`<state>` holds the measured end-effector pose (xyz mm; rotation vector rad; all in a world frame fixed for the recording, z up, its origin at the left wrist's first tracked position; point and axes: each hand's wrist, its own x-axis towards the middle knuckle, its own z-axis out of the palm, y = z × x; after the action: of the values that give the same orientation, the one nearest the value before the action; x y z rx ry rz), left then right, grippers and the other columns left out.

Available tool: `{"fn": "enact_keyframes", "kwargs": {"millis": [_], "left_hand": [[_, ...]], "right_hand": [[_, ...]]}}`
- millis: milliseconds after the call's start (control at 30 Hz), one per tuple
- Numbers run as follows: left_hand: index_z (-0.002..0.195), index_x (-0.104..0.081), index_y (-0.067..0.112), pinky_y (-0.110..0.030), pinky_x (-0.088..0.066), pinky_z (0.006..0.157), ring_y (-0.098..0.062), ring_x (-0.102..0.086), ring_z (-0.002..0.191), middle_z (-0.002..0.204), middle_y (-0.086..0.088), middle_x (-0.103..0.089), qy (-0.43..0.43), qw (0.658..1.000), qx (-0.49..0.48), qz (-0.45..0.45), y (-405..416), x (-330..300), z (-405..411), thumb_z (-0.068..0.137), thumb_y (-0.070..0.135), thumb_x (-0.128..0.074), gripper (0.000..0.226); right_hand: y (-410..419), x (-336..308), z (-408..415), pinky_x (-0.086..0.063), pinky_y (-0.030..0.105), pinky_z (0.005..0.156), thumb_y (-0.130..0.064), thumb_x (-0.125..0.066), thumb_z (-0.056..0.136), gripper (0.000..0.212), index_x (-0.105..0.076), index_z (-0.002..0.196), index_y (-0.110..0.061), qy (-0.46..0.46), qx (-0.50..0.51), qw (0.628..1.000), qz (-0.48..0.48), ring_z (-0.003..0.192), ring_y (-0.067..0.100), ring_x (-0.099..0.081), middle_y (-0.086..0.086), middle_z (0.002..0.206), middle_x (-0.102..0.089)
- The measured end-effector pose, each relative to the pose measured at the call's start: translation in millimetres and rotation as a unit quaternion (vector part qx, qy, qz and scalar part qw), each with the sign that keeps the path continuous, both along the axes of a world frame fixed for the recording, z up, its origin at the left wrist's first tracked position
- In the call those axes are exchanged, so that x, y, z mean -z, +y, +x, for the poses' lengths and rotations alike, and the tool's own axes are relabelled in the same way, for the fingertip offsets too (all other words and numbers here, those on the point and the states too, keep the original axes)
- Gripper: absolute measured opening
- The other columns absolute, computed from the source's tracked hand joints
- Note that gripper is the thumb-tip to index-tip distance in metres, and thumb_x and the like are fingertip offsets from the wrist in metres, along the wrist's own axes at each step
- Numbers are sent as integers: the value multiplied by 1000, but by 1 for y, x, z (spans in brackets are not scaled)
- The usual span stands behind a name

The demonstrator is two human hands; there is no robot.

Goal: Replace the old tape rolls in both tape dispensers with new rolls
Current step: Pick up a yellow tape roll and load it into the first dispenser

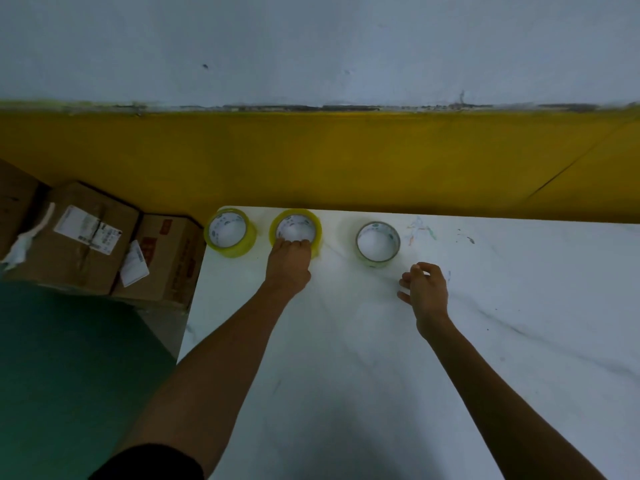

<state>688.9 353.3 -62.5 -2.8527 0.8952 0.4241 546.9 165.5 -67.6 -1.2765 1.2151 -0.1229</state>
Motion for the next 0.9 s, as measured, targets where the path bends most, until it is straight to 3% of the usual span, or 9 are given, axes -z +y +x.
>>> {"fn": "enact_keyframes", "kwargs": {"millis": [133,267,400,467,533,600,733,900], "left_hand": [[113,-58,5,-35,-48,87,-34,-63,102,109,-17,-69,15,999,-21,-25,1,-2,-2,81,5,-57,32],[130,-52,3,-39,-49,87,-38,-56,116,131,-23,-58,104,967,-151,-180,-2,-15,-1,90,9,-55,41],[141,-45,2,-38,-43,101,-36,-52,124,140,-20,-53,200,886,-259,-329,-18,-58,3,96,19,-54,49],[122,-61,7,-42,-47,97,-37,-58,116,127,-20,-62,243,831,-306,-397,-27,-86,0,94,23,-57,32],[94,-67,16,-49,-51,97,-38,-62,110,112,-19,-67,288,773,-325,-461,-34,-112,-10,93,23,-60,10],[94,-67,18,-51,-53,96,-37,-63,111,111,-16,-68,335,731,-320,-501,-41,-131,-25,94,20,-60,7],[117,-67,14,-50,-52,98,-28,-63,110,118,-10,-69,356,740,-288,-492,-48,-140,-52,94,29,-60,27],[120,-65,14,-52,-49,100,-29,-60,113,121,-12,-66,362,749,-289,-473,-44,-138,-69,97,26,-53,29]], "right_hand": [[1,-9,-2,-55,44,93,-21,-43,101,33,-47,132,-8,-2,-5,1000,-17,107,30,-62,17,115,-60],[-2,-27,1,-56,44,90,-18,-43,100,29,-53,125,-7,-19,-26,998,-53,106,30,-62,16,116,-61],[0,-63,8,-57,47,88,-12,-46,97,18,-63,94,-13,-74,-69,993,-67,103,33,-64,15,102,-66],[4,-86,13,-58,44,86,-13,-47,97,19,-65,90,-13,-113,-97,986,-70,102,33,-64,17,103,-67],[11,-110,18,-59,42,85,-19,-51,97,18,-66,101,-10,-154,-125,977,-79,102,30,-66,15,104,-69],[23,-129,21,-59,44,85,-26,-54,96,16,-66,101,-17,-185,-166,964,-92,100,28,-67,12,104,-70],[40,-146,19,-55,47,86,-33,-60,93,24,-64,107,-14,-146,-204,954,-162,99,28,-64,9,104,-68],[39,-143,4,-55,53,89,-31,-62,91,18,-59,105,-19,-106,-213,958,-162,98,27,-62,8,103,-65]]}}
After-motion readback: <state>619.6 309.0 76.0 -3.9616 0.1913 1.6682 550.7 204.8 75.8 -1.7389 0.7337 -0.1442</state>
